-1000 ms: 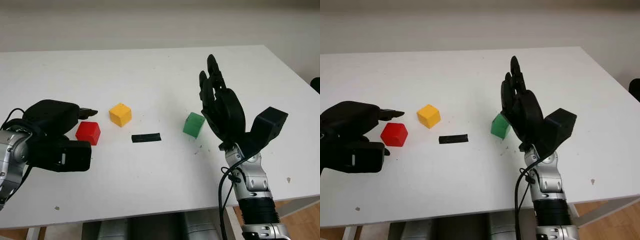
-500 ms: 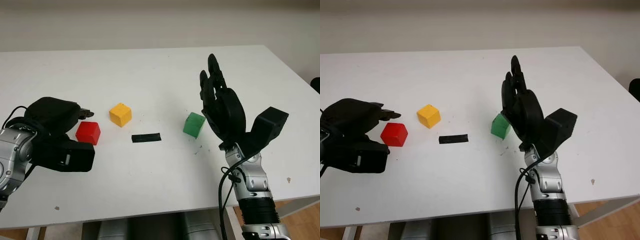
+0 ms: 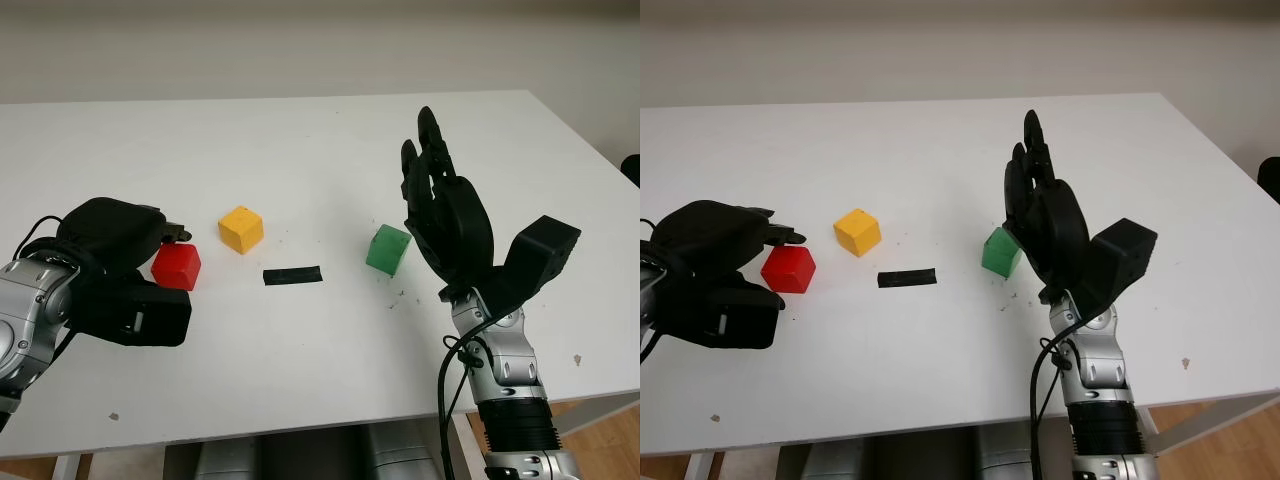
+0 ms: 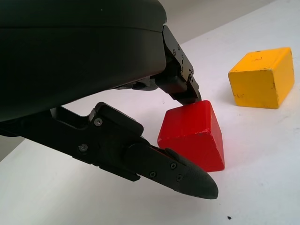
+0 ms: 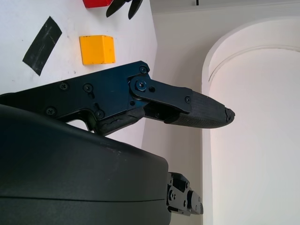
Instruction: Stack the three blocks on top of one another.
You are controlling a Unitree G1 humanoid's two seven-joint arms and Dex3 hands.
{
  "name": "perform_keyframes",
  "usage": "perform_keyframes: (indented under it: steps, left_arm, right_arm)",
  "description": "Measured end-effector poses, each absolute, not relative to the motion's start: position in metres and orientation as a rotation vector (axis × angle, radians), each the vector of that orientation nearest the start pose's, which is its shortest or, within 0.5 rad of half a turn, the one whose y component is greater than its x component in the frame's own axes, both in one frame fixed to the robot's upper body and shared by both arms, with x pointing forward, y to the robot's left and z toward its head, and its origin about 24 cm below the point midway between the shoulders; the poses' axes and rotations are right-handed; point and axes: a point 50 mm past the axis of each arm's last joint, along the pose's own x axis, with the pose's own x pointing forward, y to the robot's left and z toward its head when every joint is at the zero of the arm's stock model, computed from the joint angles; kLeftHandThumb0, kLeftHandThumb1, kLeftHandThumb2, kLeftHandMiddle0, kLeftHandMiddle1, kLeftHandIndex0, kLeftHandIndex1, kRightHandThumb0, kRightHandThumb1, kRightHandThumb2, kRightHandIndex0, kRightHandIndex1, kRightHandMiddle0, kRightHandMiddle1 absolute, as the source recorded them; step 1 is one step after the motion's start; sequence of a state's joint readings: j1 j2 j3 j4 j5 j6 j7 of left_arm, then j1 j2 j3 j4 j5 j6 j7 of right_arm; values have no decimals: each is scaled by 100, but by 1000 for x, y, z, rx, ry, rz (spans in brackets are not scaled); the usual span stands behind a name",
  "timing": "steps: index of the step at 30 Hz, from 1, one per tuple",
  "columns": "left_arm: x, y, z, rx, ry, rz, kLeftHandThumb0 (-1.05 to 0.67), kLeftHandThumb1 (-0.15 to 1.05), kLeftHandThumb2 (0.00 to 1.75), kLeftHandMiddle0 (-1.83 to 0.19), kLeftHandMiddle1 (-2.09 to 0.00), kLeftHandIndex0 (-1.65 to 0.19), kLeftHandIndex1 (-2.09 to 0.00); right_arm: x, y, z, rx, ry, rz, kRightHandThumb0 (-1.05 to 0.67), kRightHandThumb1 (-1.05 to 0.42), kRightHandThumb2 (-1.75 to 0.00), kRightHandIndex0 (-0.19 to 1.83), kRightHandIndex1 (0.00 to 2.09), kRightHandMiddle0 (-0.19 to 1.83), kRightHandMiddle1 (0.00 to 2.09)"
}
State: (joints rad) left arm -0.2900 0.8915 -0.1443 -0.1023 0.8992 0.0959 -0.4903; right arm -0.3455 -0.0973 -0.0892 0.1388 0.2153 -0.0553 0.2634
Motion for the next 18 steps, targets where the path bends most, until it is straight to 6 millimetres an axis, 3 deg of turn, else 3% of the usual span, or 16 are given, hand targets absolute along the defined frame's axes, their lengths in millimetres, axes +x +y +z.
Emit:
perform_keyframes:
  steps: [3, 9, 11, 13, 15, 16, 18]
  left_arm:
    - [292, 247, 159, 1820, 110, -232, -65, 94, 5, -37, -6, -28, -91]
    - [293, 247, 157, 1852, 98, -226, -61, 94, 6, -38, -5, -35, -67]
    - [293, 247, 157, 1863, 92, -215, -57, 94, 5, -41, -6, -40, -73]
    - [293, 246, 157, 1868, 81, -205, -51, 95, 6, -44, -7, -37, -98]
    - [294, 246, 157, 1875, 71, -198, -47, 95, 5, -48, -9, -37, -109]
    - [294, 245, 157, 1878, 64, -193, -44, 96, 6, -49, -13, -36, -123]
    - [294, 245, 156, 1885, 58, -188, -42, 97, 5, -24, -71, -34, -141]
  right_arm:
    - [313, -153, 113, 103, -274, 270, -73, -105, -67, -19, 0, -19, 0]
    - [313, -153, 113, 104, -277, 271, -73, -105, -66, -19, 0, -19, 0]
    - [313, -153, 113, 103, -277, 272, -73, -105, -66, -19, 0, -19, 0]
    - [313, -153, 113, 103, -277, 273, -73, -105, -66, -19, 0, -19, 0]
    - [313, -153, 113, 103, -276, 273, -73, -105, -66, -19, 0, -19, 0]
    - [313, -153, 113, 103, -276, 273, -74, -105, -65, -19, 0, -19, 0]
    - [313, -154, 113, 102, -276, 273, -74, -105, -65, -19, 0, -19, 0]
